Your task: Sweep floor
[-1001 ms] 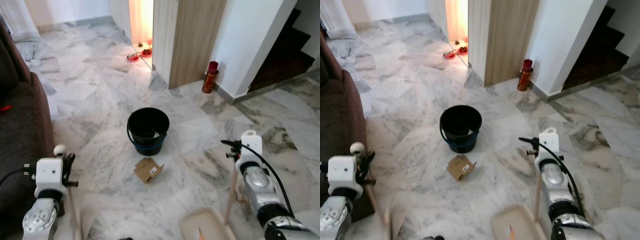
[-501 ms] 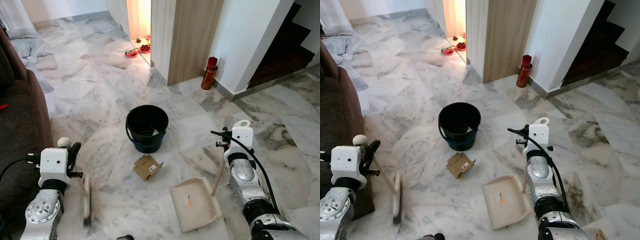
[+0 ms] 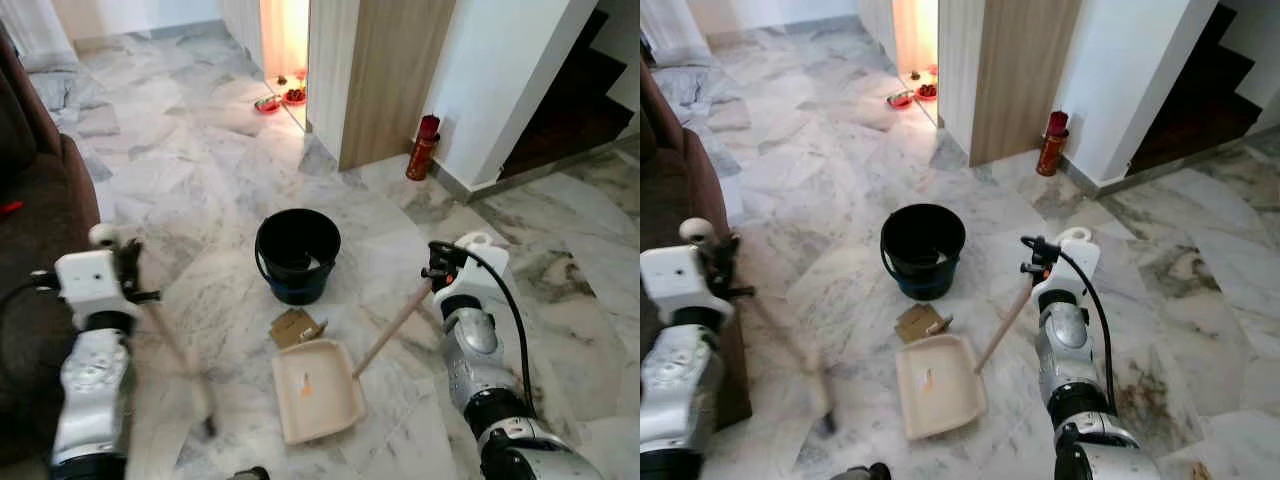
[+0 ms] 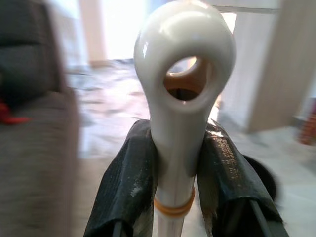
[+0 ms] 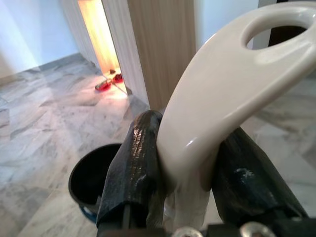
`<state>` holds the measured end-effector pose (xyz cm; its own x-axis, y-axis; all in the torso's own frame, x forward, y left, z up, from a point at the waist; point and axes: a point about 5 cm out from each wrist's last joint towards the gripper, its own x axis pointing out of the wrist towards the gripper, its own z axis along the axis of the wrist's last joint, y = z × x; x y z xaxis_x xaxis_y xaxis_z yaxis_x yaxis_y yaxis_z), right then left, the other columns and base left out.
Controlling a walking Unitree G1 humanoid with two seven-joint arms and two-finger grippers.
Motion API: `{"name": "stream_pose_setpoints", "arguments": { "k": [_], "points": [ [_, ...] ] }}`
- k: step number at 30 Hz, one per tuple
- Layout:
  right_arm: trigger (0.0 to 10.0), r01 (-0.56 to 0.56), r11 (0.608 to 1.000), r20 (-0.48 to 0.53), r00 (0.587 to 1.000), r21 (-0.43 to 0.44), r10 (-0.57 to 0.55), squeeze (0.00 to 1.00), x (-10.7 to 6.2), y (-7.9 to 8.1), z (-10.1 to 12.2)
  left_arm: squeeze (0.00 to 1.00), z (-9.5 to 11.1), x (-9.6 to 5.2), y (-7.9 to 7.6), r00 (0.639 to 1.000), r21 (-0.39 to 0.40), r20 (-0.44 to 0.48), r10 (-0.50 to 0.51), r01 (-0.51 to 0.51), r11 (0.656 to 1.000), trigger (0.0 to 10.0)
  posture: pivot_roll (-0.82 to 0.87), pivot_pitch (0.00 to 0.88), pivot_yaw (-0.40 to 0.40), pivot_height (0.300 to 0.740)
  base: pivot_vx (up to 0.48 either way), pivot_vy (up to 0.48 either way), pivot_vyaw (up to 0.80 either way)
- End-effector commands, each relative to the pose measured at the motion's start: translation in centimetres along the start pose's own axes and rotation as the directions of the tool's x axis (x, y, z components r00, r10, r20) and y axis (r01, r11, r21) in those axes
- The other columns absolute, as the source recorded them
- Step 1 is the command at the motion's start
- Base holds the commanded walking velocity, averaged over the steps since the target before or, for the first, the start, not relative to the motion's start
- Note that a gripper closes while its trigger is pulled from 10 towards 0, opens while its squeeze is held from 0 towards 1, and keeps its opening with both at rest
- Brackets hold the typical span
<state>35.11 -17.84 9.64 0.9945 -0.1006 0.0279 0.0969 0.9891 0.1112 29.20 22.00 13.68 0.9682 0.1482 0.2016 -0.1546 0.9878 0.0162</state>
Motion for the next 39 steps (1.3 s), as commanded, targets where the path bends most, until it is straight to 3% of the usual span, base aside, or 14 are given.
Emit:
{"name": "stream_pose_setpoints", "arguments": {
  "k": [1,13,18,24,32,39],
  "points": [
    [10.0,0.001,1.0,0.056,0.998,-0.03,0.001,0.0,0.4,-0.5,1.2,0.0,0.3,-0.1,0.0,0.999,0.03,0.022,-0.024,0.023,0.999,10.0,0.07,0.097,-0.033,0.74,0.0,0.0,0.0],
    [10.0,0.032,0.999,0.022,0.999,-0.023,-0.032,0.0,0.2,-1.7,0.4,0.0,0.1,-0.6,-0.4,0.998,0.03,0.015,-0.066,0.066,0.997,10.0,0.08,0.096,-0.034,0.74,0.0,0.0,0.0],
    [10.0,0.052,0.996,0.025,0.998,-0.068,-0.05,0.0,0.3,-2.2,0.5,0.0,0.0,-0.6,-0.6,0.997,0.031,0.012,-0.075,0.075,0.997,10.0,0.08,0.104,-0.036,0.74,0.0,0.0,0.0],
    [10.0,0.121,0.99,0.047,0.992,-0.067,-0.118,0.0,0.6,-3.7,1.3,0.0,-0.1,-0.7,-0.9,0.996,0.03,0.006,-0.085,0.085,0.996,10.0,0.08,0.115,-0.035,0.74,0.0,0.0,0.0],
    [10.0,0.172,0.969,0.073,0.984,-0.177,-0.161,0.0,0.6,-4.6,1.8,0.0,-0.1,-0.7,-0.9,0.996,0.03,0.005,-0.088,0.088,0.996,10.0,0.07,0.115,-0.036,0.74,0.0,0.0,0.0],
    [10.0,0.199,0.959,0.093,0.979,-0.203,-0.184,0.0,0.6,-4.8,1.9,0.0,-0.1,-0.7,-0.9,0.995,0.032,0.004,-0.099,0.099,0.995,10.0,0.08,0.112,-0.033,0.74,0.0,0.0,0.0]
  ]
}}
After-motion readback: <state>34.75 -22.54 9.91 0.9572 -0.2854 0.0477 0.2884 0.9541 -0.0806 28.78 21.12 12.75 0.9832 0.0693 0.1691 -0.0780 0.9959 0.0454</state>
